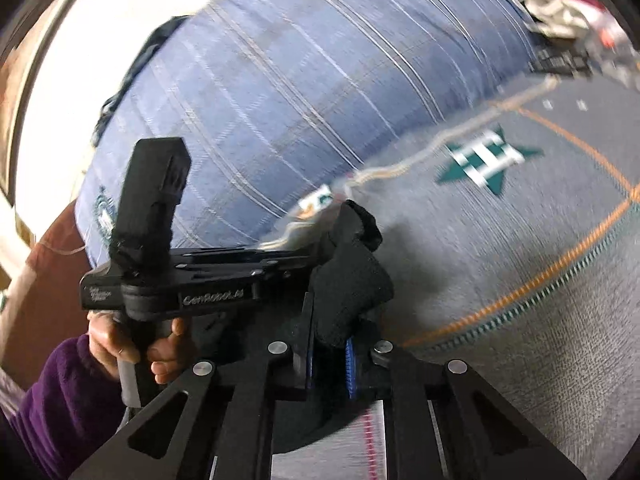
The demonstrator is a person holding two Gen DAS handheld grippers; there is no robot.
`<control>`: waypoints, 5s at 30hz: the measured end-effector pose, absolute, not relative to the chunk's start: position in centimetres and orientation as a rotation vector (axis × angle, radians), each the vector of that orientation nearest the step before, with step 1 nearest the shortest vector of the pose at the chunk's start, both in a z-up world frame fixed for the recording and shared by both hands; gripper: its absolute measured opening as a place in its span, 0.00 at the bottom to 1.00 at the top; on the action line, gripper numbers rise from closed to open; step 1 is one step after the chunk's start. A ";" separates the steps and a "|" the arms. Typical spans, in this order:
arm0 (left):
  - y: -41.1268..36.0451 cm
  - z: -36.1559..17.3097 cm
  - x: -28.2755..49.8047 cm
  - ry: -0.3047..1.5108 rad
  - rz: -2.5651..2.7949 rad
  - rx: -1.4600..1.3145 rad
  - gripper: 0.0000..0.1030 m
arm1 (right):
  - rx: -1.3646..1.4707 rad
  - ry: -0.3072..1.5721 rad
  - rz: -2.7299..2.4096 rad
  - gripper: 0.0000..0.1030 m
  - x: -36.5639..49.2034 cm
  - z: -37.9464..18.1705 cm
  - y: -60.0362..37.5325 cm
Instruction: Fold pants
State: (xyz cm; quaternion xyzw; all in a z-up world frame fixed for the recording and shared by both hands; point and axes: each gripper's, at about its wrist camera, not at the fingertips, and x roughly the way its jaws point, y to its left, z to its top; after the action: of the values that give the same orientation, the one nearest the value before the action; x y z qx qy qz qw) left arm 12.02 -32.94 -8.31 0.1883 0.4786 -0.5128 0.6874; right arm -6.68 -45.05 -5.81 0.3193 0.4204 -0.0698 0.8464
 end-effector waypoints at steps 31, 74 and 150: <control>-2.8 -8.0 10.0 0.972 -0.563 0.164 0.53 | 0.335 0.982 0.029 0.40 -2.5 -4.0 -26.1; -14.8 0.5 -1.5 0.689 -0.632 0.316 0.65 | -0.059 0.978 -0.465 0.33 -10.5 9.0 -35.5; -2.2 7.7 -4.8 0.429 -0.233 0.271 0.73 | -0.160 0.869 -0.242 0.37 -6.1 16.6 -21.6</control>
State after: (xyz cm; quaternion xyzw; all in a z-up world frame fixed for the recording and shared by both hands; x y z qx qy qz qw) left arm -4.79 -2.20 7.70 0.1338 0.2119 -0.1149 0.9612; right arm -6.12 -21.65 16.59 -0.0774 0.4197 -0.1168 0.8968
